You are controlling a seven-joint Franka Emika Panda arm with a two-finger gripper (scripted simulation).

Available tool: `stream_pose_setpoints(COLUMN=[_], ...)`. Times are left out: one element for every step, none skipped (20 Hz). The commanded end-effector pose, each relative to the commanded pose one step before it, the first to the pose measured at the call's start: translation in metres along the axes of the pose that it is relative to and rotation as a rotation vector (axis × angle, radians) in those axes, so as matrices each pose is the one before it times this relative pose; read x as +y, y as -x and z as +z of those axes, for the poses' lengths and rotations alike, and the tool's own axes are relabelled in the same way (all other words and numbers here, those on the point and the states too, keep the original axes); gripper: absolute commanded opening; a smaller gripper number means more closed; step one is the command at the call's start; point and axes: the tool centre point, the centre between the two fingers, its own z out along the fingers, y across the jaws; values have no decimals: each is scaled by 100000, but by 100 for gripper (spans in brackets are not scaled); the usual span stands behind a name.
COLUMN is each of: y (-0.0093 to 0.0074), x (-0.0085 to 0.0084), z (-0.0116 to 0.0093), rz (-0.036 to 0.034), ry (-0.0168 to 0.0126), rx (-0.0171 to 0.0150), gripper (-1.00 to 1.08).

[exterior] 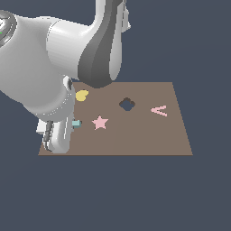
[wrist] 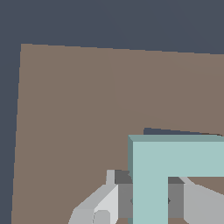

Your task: Insert a designated object into the corresponding slot on a board.

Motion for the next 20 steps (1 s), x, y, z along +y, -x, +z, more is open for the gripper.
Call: stream_pose_setpoints(y=[-133,-45,-39,-31,-22,-14,-7,1,8,25,20,10,-13,-4,-11,-18,36,-17,31,-3], x=[583,176,152,126,101,76,50,25,0,-28,-34,-14,29,-1,-3,-4,-14,-2,-8,0], z=[-30,-2,-2,-1,-1,0,0,1,0,3,1,0,16,42,125,209,249,209,109,42], rz=[4380,1279,1098,916,731,548,365,183,0,-195,-239,-98,90,0,0,0,-89,0,-62,0], ry=[-39,6,5,5,4,4,3,3,0,3,1,0,37,0,0,0,-38,0,-27,0], rx=[-12,-2,-2,-1,-1,-1,-1,-1,0,-3,-1,0,-1,0,0,0,-13,0,-11,0], gripper=[-100,-100,-100,-100,-100,-100,-100,-100,-100,-100,-100,-100,-100,-100,-100,-100,-100,-100,-100,-100])
